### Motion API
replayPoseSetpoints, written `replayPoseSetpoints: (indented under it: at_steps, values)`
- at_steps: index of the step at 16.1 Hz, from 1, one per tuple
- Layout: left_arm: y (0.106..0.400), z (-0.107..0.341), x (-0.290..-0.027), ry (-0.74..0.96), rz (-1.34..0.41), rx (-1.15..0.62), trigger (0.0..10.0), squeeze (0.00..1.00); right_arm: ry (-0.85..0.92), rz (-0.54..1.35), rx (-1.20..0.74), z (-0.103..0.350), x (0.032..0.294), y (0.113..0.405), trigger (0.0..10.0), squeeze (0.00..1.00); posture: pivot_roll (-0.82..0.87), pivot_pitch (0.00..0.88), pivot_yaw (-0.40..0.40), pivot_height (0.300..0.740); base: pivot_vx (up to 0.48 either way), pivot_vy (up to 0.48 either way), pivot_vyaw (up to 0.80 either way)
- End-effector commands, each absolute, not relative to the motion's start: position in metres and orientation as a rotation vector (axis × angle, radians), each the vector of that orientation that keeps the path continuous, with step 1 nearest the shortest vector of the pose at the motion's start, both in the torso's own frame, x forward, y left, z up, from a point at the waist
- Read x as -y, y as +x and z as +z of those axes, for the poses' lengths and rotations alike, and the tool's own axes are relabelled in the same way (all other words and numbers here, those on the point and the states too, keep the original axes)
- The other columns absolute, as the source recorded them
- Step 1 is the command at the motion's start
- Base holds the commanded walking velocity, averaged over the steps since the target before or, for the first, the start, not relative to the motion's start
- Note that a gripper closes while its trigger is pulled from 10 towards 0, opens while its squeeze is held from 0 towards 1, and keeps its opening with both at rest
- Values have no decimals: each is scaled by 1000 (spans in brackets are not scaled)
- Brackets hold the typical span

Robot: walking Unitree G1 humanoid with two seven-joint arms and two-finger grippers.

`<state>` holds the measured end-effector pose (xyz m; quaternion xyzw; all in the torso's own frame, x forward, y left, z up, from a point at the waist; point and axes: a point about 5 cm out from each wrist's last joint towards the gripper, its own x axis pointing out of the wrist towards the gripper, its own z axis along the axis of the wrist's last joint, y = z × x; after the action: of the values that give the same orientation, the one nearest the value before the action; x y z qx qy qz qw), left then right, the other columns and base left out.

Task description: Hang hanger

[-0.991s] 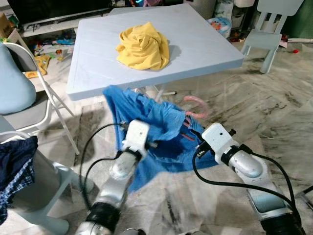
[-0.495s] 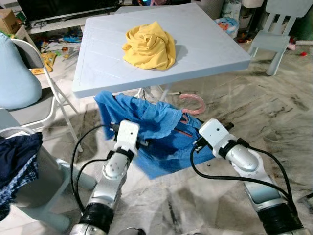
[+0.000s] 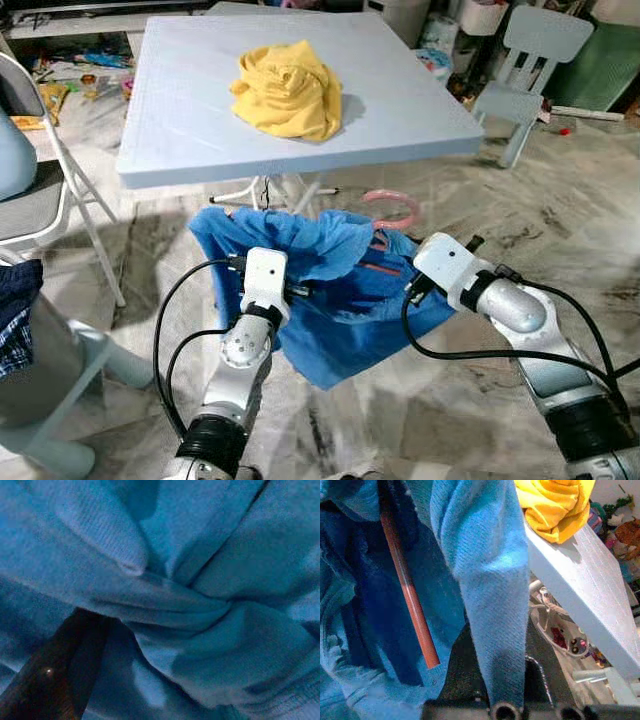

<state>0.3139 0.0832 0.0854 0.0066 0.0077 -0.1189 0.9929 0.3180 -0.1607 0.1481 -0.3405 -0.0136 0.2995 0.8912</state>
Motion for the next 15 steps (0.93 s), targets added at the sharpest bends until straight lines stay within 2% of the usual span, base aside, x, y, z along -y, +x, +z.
replayPoseSetpoints:
  at_steps: [1, 3, 5, 6, 7, 8, 9, 12, 15]
  values:
    - [313, 86, -83, 19, -250, -22, 10000, 0, -720, 623, 58, 156, 160, 321, 10000, 0, -80, 99, -105, 740, 0, 0, 0]
    - [308, 86, -86, 65, -274, -38, 10000, 0, -733, 554, 27, 153, 167, 323, 10000, 0, -71, 108, -85, 740, 0, 0, 0]
    - [299, 83, -75, 207, -382, -93, 10000, 0, -758, 496, 3, 152, 174, 324, 10000, 0, -70, 114, -74, 740, 0, 0, 0]
    - [298, 84, -71, 222, -399, -93, 10000, 0, -757, 485, 4, 153, 174, 325, 10000, 0, -71, 115, -72, 740, 0, 0, 0]
    - [299, 89, -64, 158, -405, -86, 10000, 0, -766, 487, 6, 154, 172, 326, 10000, 0, -73, 115, -73, 740, 0, 0, 0]
    - [301, 91, -64, 137, -383, -77, 10000, 392, -778, 497, 10, 153, 169, 325, 10000, 0, -81, 112, -75, 740, 0, 0, 0]
    - [306, 100, -69, 125, -314, -18, 10000, 1000, -792, 496, 3, 151, 168, 323, 10000, 0, -89, 113, -75, 740, 0, 0, 0]
    - [306, 120, -69, 121, -309, 74, 10000, 1000, -813, 457, -31, 146, 176, 320, 10000, 0, -93, 130, -51, 740, 0, 0, 0]
    - [303, 141, -67, 238, -371, 204, 10000, 1000, -835, 408, -57, 140, 177, 320, 10000, 0, -87, 143, -45, 740, 0, 0, 0]
